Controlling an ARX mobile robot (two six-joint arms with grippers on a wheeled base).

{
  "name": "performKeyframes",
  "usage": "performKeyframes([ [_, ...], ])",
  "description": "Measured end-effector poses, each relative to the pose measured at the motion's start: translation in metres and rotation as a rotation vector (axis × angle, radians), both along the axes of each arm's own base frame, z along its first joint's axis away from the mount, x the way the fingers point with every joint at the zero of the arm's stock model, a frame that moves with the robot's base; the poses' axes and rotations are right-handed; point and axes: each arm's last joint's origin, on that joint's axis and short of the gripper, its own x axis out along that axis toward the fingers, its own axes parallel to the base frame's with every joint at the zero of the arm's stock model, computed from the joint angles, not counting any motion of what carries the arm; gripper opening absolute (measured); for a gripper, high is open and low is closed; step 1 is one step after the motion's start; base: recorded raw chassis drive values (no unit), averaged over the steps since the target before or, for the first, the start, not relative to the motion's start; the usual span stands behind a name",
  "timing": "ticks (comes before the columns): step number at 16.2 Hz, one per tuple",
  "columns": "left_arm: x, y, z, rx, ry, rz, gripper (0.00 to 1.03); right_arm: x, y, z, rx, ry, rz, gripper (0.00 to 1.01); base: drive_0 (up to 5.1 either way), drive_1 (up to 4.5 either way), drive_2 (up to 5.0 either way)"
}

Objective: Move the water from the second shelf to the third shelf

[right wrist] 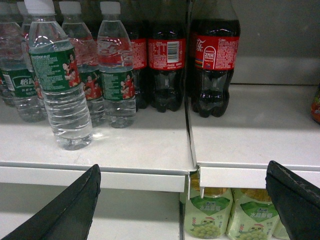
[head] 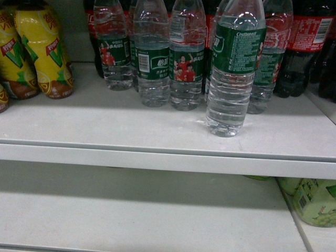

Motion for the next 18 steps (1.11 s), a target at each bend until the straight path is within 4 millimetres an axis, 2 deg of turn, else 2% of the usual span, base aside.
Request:
performKeyframes([
  [18,0.0000,0.0000,0.0000,0.000,0.000,0.000,0.98,0.0000,0.0000,0.0000,0.000,0.000,0.000,0.98,0.0,0.00,0.0],
])
